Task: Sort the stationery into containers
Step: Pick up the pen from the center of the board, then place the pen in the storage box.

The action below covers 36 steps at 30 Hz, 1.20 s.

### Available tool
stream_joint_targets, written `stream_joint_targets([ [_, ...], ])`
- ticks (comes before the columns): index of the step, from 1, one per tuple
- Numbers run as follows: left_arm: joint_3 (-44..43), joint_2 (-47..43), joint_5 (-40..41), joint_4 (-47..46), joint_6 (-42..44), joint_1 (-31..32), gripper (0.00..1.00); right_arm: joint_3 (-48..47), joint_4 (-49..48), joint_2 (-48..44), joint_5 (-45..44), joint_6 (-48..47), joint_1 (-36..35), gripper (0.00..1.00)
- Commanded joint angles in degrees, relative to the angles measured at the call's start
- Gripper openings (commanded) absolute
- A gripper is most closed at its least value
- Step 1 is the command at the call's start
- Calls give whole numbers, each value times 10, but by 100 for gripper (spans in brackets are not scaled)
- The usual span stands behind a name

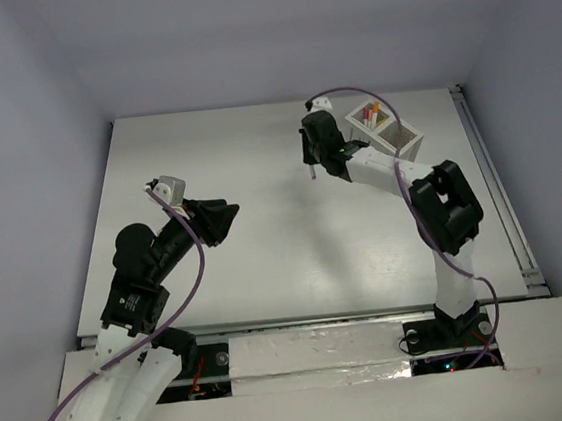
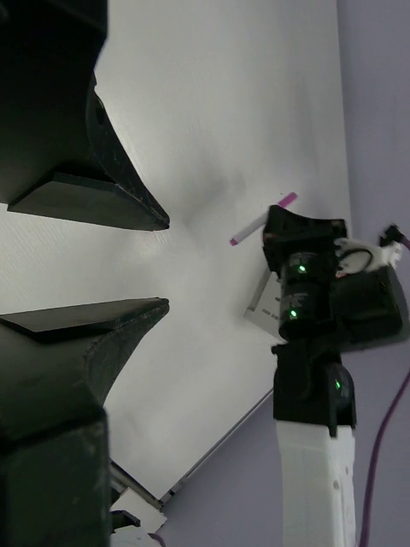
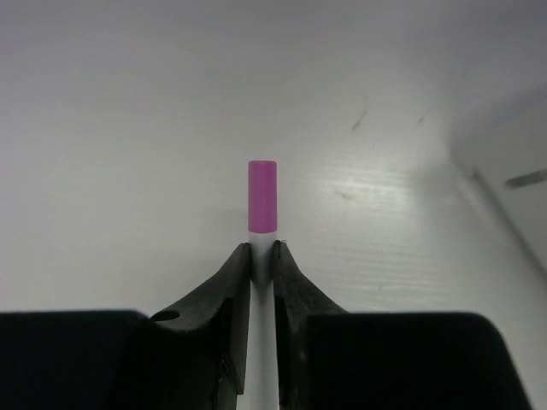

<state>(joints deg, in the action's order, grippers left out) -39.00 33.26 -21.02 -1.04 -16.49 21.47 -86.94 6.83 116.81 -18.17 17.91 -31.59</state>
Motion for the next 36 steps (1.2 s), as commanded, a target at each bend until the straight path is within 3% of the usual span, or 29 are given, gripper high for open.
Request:
stream_joint_targets([
  [1,1,-5,-3,-27,4,-3,34,3,-117,-82,-42,-28,27,0],
  [11,1,1,-7,-26,3,-3,35,-46,-170,-83,-63,-87,161,0],
  [22,-2,9,-5,-27,4,-3,34,-82,-219,-25,-87,-172,186,0],
  [32,0,14,-15,-30,2,-3,35,-67,-234,0,-89,-170,186,3],
  [35,-4,13,-9,-29,4,-3,35,-66,-226,0,-85,-166,186,6],
  [36,-3,15,-8,-28,3,-3,34,-63,-226,-2,-84,-163,186,12],
])
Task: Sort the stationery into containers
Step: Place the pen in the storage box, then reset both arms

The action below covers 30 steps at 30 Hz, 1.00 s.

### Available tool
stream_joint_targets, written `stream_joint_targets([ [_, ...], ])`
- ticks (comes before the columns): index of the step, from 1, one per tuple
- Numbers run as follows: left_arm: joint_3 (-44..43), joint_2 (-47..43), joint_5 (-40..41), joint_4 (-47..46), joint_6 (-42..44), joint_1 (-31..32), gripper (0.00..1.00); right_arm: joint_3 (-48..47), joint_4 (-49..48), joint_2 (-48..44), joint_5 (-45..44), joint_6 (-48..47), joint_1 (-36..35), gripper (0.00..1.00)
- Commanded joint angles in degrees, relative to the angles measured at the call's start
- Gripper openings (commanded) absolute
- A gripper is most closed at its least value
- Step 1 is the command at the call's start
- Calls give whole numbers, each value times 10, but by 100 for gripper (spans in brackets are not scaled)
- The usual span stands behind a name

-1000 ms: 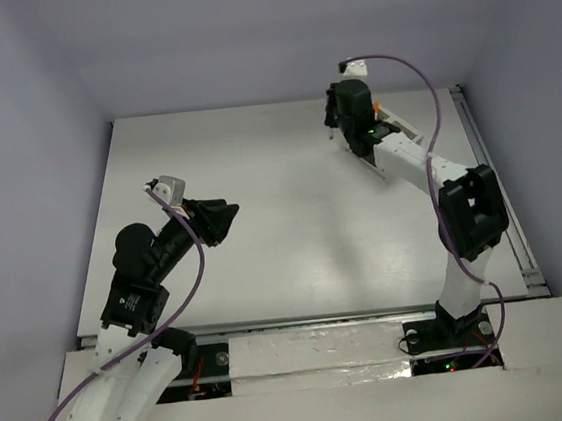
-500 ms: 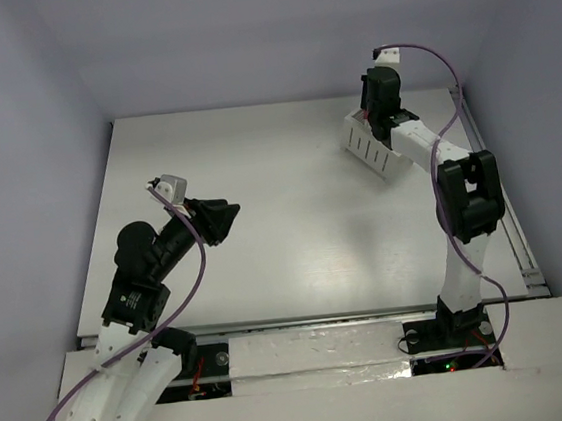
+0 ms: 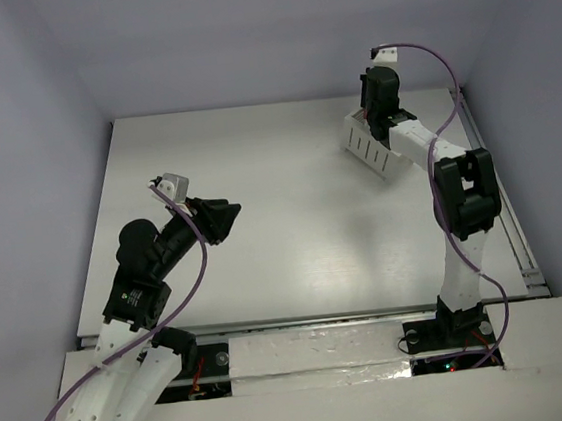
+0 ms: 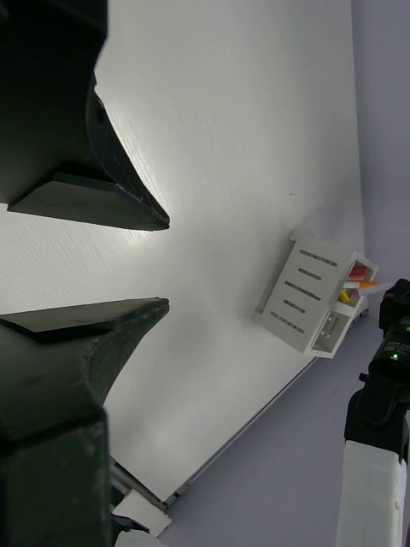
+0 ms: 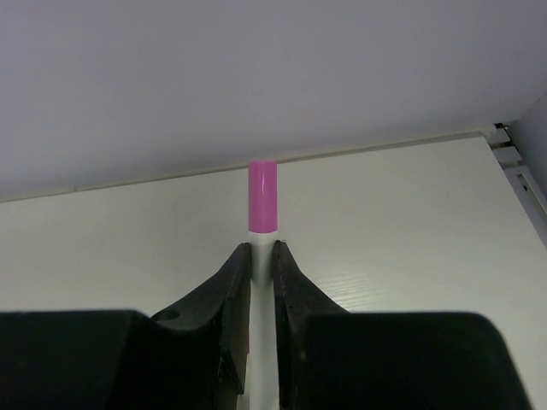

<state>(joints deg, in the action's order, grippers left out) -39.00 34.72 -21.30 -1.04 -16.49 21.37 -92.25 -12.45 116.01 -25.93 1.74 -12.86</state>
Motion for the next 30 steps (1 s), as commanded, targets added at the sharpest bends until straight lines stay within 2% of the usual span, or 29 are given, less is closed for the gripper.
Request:
stream_joint_targets([
  [1,-3,3,-9,-28,3,-2,35,-5,-35,3,-2,0,-1,17],
  [6,-4,-4,-6,-29,4,-2,34,-10,-23,-10,2,4,-1,37],
  [14,-2,-7,-1,-27,4,-2,35,-7,-16,-27,-1,7,-1,41],
  [17,1,-11,-10,-30,1,-2,36,13,-15,-65,14,38,-1,41],
  [19,-2,-13,-2,-28,3,-2,36,32,-20,-95,30,55,-1,36],
  [20,-2,-12,0,-27,4,-2,37,51,-20,-128,43,64,-1,30],
  [21,-2,-11,1,-26,4,-2,37,63,-20,-146,51,89,-1,13],
  [23,-1,-11,-6,-27,2,-2,38,107,-22,-184,95,118,-1,0],
  [26,-1,-18,-1,-27,3,-8,40,166,-39,-271,179,182,-1,0],
  [30,-1,-18,5,-24,2,-8,44,297,-70,-390,217,247,-1,0],
])
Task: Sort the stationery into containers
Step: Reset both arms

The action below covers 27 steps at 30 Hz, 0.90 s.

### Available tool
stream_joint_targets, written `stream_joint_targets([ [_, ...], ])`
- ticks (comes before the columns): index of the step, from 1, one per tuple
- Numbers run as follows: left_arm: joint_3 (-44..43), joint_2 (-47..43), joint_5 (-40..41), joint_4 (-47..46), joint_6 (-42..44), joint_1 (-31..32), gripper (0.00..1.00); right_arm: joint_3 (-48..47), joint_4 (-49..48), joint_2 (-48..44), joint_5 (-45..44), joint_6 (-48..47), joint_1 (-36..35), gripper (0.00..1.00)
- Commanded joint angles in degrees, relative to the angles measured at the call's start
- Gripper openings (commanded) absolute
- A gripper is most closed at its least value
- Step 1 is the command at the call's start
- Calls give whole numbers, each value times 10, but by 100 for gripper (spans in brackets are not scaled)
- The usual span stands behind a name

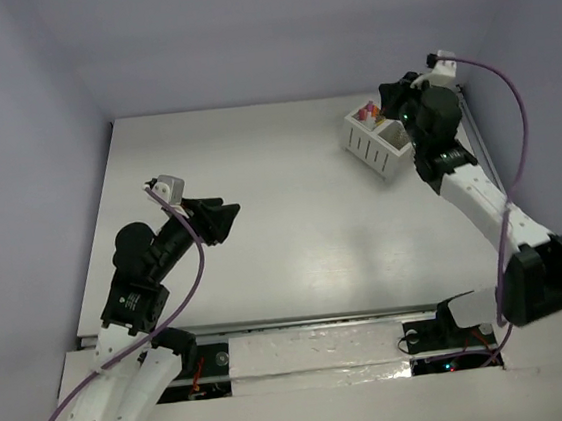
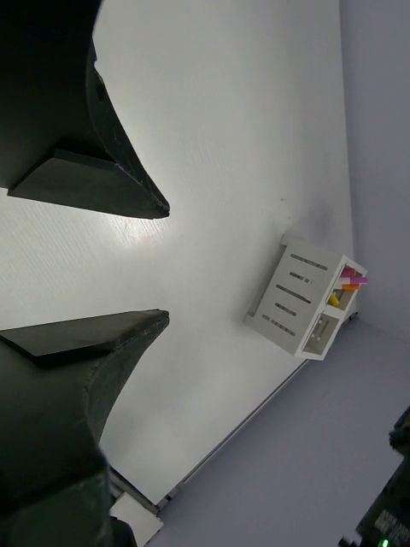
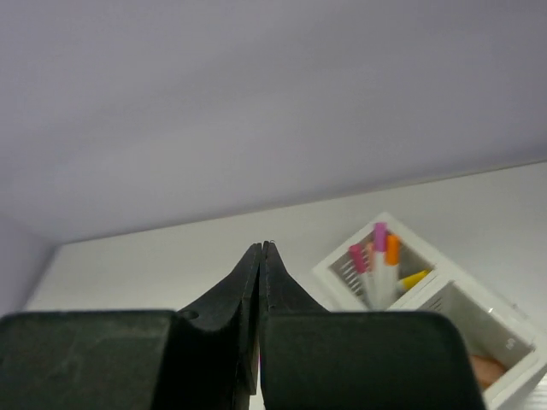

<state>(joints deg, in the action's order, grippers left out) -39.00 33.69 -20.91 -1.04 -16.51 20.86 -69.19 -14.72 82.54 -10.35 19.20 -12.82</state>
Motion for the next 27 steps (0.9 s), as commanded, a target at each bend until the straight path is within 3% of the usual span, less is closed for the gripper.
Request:
stream_joint_targets([
  [1,-2,-11,-1,-25,3,-3,45,86,-50,-104,60,79,-2,0],
  [8,-9,-20,10,-19,-1,-13,51,215,-29,-321,54,115,-2,9],
  [11,-11,-33,20,-21,-7,-30,56,247,6,-409,33,120,-2,26],
  [12,-10,-36,22,-21,-7,-30,57,250,20,-428,24,120,-2,38],
  [14,-10,-47,28,-22,-10,-43,60,255,63,-464,-14,120,-2,52],
  [15,-9,-50,29,-25,-12,-43,61,256,77,-494,-28,115,-2,65],
  [18,-8,-57,32,-35,-17,-50,64,258,124,-528,-75,107,-2,78],
  [27,-21,-54,32,-45,-34,-50,64,259,145,-541,-27,96,-2,80],
])
